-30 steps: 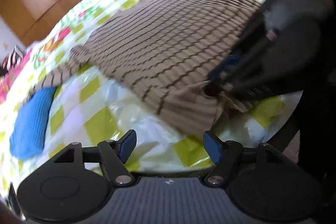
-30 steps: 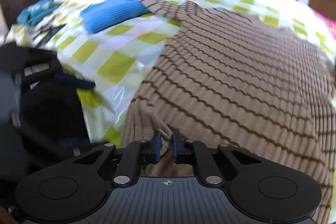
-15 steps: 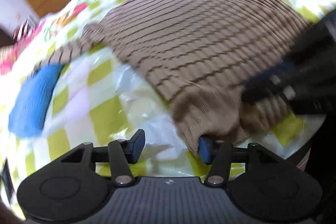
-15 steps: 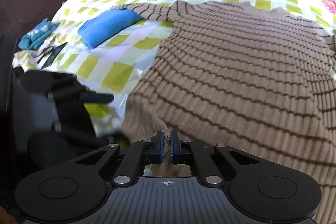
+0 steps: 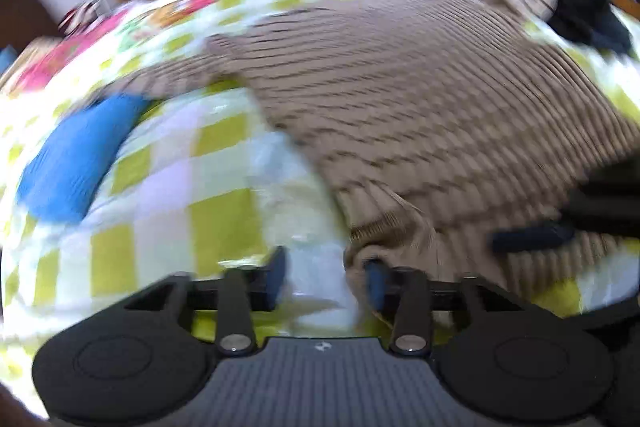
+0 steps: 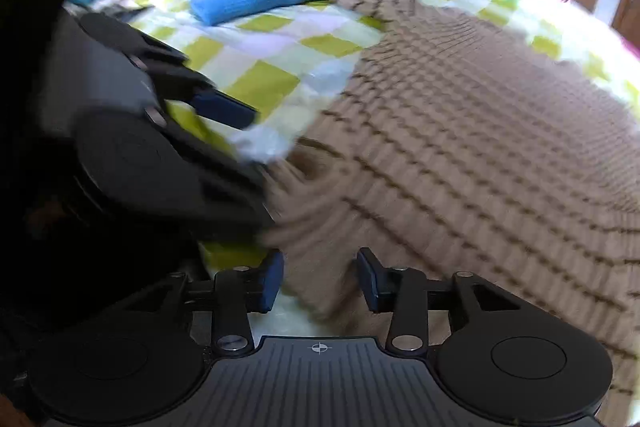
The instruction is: Fold small clothes
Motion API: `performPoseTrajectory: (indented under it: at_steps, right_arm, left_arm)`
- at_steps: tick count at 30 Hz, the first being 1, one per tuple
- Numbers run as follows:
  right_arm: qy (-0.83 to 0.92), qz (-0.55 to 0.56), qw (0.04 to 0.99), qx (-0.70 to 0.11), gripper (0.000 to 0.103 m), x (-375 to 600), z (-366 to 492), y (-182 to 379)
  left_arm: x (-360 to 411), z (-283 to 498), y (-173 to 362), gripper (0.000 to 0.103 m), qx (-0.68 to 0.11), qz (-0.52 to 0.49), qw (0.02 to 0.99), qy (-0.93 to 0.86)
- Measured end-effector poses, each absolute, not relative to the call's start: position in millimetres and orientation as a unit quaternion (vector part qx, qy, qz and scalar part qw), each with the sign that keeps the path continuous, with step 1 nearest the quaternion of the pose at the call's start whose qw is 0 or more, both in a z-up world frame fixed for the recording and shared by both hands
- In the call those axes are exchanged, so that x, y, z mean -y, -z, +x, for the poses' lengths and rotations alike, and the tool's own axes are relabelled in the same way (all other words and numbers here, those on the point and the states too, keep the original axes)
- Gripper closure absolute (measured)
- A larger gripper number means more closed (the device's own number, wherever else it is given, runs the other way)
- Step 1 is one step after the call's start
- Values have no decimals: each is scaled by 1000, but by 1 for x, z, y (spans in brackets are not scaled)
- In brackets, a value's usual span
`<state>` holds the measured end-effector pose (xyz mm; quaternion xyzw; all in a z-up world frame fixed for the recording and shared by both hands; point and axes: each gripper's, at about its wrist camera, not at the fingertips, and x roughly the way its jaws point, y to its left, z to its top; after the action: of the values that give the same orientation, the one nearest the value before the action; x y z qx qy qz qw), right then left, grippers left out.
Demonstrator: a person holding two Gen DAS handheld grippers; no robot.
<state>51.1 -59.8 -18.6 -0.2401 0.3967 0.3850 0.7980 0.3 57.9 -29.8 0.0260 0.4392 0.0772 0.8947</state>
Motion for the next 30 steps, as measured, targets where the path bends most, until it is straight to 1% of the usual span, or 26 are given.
performPoseTrajectory:
  at_steps: [1, 2, 4, 6, 8, 10, 12, 13, 15, 17, 18, 19, 21, 23, 26, 28, 29, 30]
  right_arm:
    - [-373, -235, 800, -407, 77, 62, 53, 17]
    - [-355, -228, 802, -423, 78, 66, 56, 15]
    - [-322, -223, 804, -447, 78, 76, 58, 11]
    - [-286, -205, 809, -470, 78, 90, 60, 4]
    - [-257, -174, 821, -479, 72, 107, 64, -7]
    - [-219, -143, 838, -478, 72, 129, 68, -22]
    - [-186, -116, 851, -478, 70, 151, 75, -30]
    - [-167, -110, 858, -473, 66, 162, 80, -33]
    - [-125, -115, 874, -455, 59, 181, 93, -36]
    - [-98, -103, 880, -454, 57, 200, 114, -31]
    - [-100, -90, 877, -462, 55, 207, 122, -28]
    - [-105, -76, 869, -477, 51, 212, 134, -20]
    - [-114, -60, 863, -488, 50, 219, 151, -5]
    - [-111, -44, 861, -494, 51, 224, 160, 8]
    - [-122, 34, 852, -508, 59, 241, 181, 20]
    - [-113, 59, 848, -514, 78, 254, 189, 25]
    - [-108, 71, 844, -521, 84, 262, 191, 27]
    - [-107, 74, 841, -526, 91, 268, 192, 27]
  left_arm:
    - [-75, 1, 26, 66, -437, -10, 894, -99]
    - [-92, -1, 24, 69, -436, -41, 891, -119]
    - [-123, -6, 23, 69, -441, -90, 881, -145]
    - [-139, -15, 27, 69, -452, -96, 873, -155]
    - [-142, -24, 31, 69, -466, -86, 869, -141]
    - [-140, -31, 25, 69, -459, -69, 878, -121]
    - [-138, -35, 16, 69, -455, -74, 883, -88]
    - [-139, -38, 10, 69, -448, -82, 887, -79]
    - [-137, -41, -2, 69, -428, -89, 896, -70]
    - [-129, -36, -17, 69, -403, -90, 908, -70]
    - [-125, -31, -23, 67, -389, -88, 915, -67]
    - [-118, -25, -28, 63, -375, -85, 921, -60]
    - [-107, -5, -31, 60, -357, -77, 929, -55]
    - [-95, 23, -25, 59, -354, -64, 932, -45]
    - [-85, 67, -4, 58, -385, -64, 921, -17]
    - [-83, 90, 17, 56, -434, -51, 899, -27]
    - [-87, 97, 33, 56, -469, -37, 881, -58]
    - [-94, 96, 44, 56, -487, -42, 870, -63]
